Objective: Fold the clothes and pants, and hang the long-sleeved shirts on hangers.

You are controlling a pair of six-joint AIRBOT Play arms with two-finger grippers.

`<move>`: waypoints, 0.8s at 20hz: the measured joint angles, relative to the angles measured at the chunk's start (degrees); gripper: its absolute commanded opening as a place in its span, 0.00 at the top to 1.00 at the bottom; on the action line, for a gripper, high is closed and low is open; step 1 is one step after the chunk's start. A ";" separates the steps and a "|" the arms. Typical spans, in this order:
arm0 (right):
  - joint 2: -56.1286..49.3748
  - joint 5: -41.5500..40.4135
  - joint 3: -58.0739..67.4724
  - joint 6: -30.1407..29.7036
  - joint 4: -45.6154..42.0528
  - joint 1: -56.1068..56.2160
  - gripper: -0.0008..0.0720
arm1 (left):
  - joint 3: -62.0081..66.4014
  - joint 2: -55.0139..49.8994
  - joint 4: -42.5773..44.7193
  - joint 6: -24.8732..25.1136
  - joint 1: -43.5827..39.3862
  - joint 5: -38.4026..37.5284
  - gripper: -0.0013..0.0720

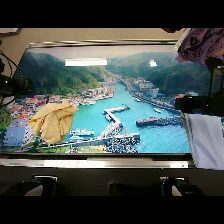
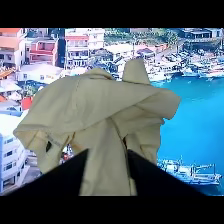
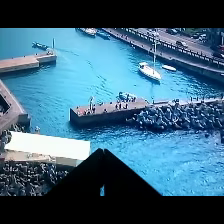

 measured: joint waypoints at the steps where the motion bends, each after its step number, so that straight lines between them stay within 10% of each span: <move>1: 0.00 -0.17 0.00 0.00 0.02 0.00 0.95 | -0.55 -0.28 -0.02 -1.01 0.26 -1.11 0.00; 6: 0.00 -1.55 0.00 0.00 0.02 0.00 0.94 | -13.40 -1.11 -0.20 -3.34 2.32 -2.10 0.00; 13: 0.00 -3.58 0.00 -0.02 0.02 0.00 0.94 | -36.33 -3.37 -1.99 -5.27 2.99 17.53 0.00; 14: 0.00 -3.91 0.00 -0.02 0.02 0.00 0.95 | -38.07 -4.31 -2.47 -5.44 3.02 20.57 0.15; 15: 0.00 -4.17 0.00 0.00 0.02 0.00 0.95 | -39.32 -5.40 -2.97 -5.55 3.02 23.41 0.81; 16: 0.00 -4.37 0.00 0.00 0.02 0.00 0.95 | -40.11 -6.38 -3.50 -5.64 3.02 25.38 0.96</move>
